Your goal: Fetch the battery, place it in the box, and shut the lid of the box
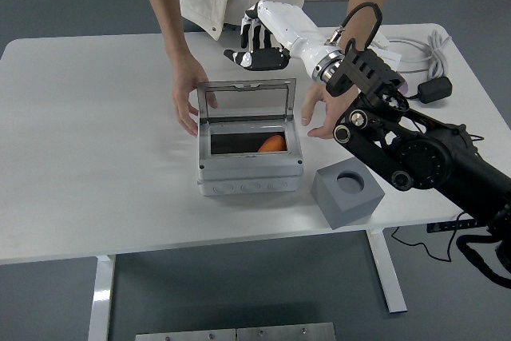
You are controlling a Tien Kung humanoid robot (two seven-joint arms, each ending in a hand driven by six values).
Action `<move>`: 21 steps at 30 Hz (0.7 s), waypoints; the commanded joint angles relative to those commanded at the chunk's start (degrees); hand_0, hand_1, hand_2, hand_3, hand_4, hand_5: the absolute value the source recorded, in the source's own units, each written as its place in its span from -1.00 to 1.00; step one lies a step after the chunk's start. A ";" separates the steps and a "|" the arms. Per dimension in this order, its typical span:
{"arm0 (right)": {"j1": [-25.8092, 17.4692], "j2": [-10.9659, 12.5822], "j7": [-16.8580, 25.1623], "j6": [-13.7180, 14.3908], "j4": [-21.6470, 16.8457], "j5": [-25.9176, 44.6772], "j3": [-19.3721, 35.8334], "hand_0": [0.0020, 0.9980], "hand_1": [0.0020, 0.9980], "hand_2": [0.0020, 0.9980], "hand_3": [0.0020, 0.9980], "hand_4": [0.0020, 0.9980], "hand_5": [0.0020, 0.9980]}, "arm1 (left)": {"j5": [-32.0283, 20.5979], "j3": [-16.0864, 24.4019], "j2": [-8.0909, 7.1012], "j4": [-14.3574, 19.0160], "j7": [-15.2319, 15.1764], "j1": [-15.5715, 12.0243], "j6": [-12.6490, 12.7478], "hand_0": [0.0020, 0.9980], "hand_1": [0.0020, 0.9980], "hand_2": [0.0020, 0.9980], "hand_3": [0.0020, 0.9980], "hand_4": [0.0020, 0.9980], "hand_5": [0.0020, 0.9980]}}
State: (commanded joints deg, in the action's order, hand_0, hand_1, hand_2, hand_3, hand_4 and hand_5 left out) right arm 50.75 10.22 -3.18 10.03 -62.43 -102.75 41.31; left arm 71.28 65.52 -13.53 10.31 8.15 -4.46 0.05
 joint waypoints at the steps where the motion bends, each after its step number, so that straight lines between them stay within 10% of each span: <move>1: 0.09 -0.03 -0.02 0.02 0.21 0.08 0.00 -0.69 -0.41 -0.31 -0.16 0.75 0.19 | 0.11 0.11 -0.01 0.00 0.01 -0.01 -0.01 0.19 0.51 0.20 0.01 -0.92 -1.00; 5: 0.27 -0.13 -0.15 0.10 0.48 0.19 0.03 -0.69 -0.41 -0.31 -0.16 0.75 0.19 | 0.33 0.32 0.00 0.00 0.04 0.03 -0.02 0.19 0.51 0.20 0.01 -0.92 -1.00; 6: 0.31 -0.17 -0.17 0.13 0.53 0.25 0.04 -0.10 -0.12 -0.11 0.11 0.82 0.33 | 0.35 0.33 0.00 0.00 0.05 0.06 -0.03 0.19 0.51 0.20 0.00 -0.92 -1.00; 21: 0.45 -1.06 -0.40 0.62 3.37 1.92 -1.27 0.13 0.00 0.01 0.23 0.84 0.38 | 0.68 0.61 -0.02 0.00 0.06 0.49 -0.04 0.19 0.51 0.20 0.00 -0.92 -1.00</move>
State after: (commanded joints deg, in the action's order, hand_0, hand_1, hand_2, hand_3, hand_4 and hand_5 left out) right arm 51.20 9.17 -3.58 10.65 -59.06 -100.83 40.04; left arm 71.96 66.13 -13.55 10.31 8.21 -3.98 0.01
